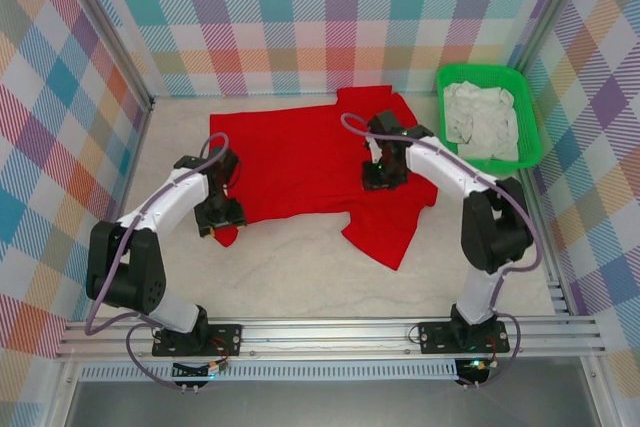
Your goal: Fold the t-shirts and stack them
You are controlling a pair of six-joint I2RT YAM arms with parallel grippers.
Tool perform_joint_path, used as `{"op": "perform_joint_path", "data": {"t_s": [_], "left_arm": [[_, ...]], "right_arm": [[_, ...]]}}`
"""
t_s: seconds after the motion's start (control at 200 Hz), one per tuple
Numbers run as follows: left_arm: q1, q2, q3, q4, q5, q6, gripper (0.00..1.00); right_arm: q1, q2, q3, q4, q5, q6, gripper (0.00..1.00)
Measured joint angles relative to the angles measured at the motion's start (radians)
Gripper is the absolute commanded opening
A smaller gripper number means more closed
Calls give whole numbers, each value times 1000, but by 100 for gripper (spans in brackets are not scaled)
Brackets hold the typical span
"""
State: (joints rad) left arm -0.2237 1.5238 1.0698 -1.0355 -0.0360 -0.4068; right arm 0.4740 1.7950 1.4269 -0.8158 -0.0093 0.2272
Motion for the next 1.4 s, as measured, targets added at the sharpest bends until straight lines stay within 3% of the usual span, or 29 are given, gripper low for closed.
{"op": "perform_joint_path", "data": {"t_s": [0.33, 0.455, 0.57, 0.635, 0.705, 0.855, 1.315, 1.4], "left_arm": [[4, 227, -11, 127, -17, -53, 57], [5, 257, 13, 123, -7, -58, 44], [4, 259, 15, 138, 18, -59, 22], [3, 259, 15, 147, 19, -57, 10], [5, 259, 16, 146, 8, -57, 0], [14, 252, 18, 142, -46, -47, 0], [19, 72, 99, -48, -124, 21, 0], [19, 62, 100, -84, -125, 31, 11]], "right_arm": [[150, 35, -166, 58, -9, 159, 41], [177, 63, -186, 91, -7, 201, 42], [188, 68, -238, 116, -3, 227, 39], [188, 58, -252, 130, -2, 238, 35], [188, 47, -268, 140, 5, 249, 25], [188, 42, -272, 131, 21, 249, 0], [188, -156, -399, 4, 25, 204, 0], [188, -207, -402, -19, 16, 193, 0]]}}
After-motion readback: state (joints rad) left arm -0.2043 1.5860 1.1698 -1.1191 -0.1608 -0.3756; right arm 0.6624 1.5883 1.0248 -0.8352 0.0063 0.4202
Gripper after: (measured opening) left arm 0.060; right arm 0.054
